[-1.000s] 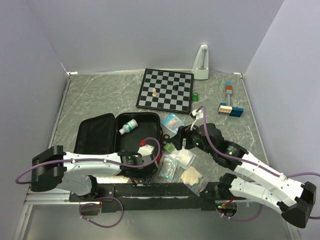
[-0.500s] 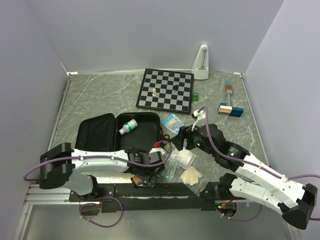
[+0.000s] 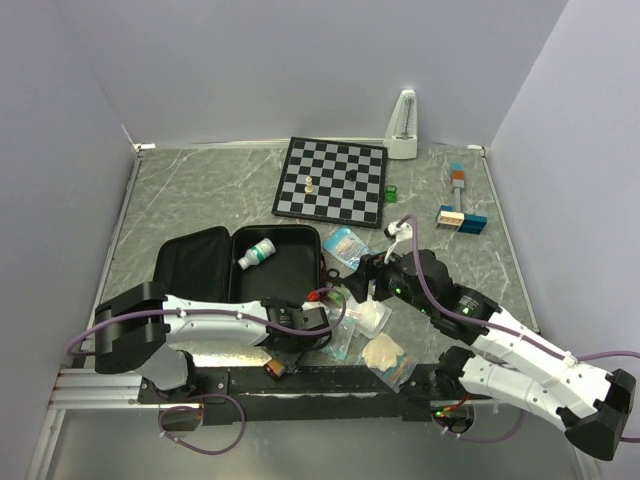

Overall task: Organize the medicine kit
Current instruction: Pick up the pill bottle at the center of the board.

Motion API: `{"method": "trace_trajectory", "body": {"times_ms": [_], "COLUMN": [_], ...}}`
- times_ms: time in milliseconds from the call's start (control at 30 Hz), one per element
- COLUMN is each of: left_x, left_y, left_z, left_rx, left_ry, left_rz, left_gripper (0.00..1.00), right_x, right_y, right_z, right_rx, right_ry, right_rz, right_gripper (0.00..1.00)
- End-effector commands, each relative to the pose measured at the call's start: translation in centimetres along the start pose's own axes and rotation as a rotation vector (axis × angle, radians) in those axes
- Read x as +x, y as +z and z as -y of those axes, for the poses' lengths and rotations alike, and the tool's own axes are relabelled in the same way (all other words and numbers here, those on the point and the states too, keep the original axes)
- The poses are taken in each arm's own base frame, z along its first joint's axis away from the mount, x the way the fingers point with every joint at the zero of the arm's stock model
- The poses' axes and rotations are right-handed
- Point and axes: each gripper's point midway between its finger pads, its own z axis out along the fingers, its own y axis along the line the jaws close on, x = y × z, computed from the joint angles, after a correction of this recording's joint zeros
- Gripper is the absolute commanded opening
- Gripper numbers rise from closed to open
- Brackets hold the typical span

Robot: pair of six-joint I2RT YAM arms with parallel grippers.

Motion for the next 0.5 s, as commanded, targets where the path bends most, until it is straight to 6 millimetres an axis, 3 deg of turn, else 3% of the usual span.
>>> {"method": "trace_trajectory", "body": {"times_ms": [0, 200, 267, 367, 467], "left_x": [-0.9, -1.9, -3.0, -5.6, -7.9], "left_y": [-1.0, -3.3, -5.7, -11.2, -15.8], "left_z": [-0.6, 0.1, 1.2, 2.8, 2.9], "left_rx": [-0.039, 0.023, 0.1, 0.242, 0.324], "left_ry": [-0.026, -0.032, -0.038, -0.062, -0.117], "left_rz": [0.038, 0.095, 0.15, 0.301, 0.442], "left_gripper": [0.38, 0.26, 0.25, 0.28, 0.31], "right_x": [-0.2, -0.4, -0.6, -1.0, -1.5], "right_y": [-0.3, -0.5, -0.6, -0.9, -1.1], "right_z": [0.1, -0.1, -0.3, -0.4, -0.7], "right_rx": [-0.002, -0.011, -0.014, -0.02, -0.029], "right_ry": [-0.004, -0.001, -0.002, -0.002, 0.001], "right_rz": [0.015, 0.018, 0.021, 0.03, 0.04], "right_gripper": [0.8, 0.8, 0.8, 0.8, 0.8]}}
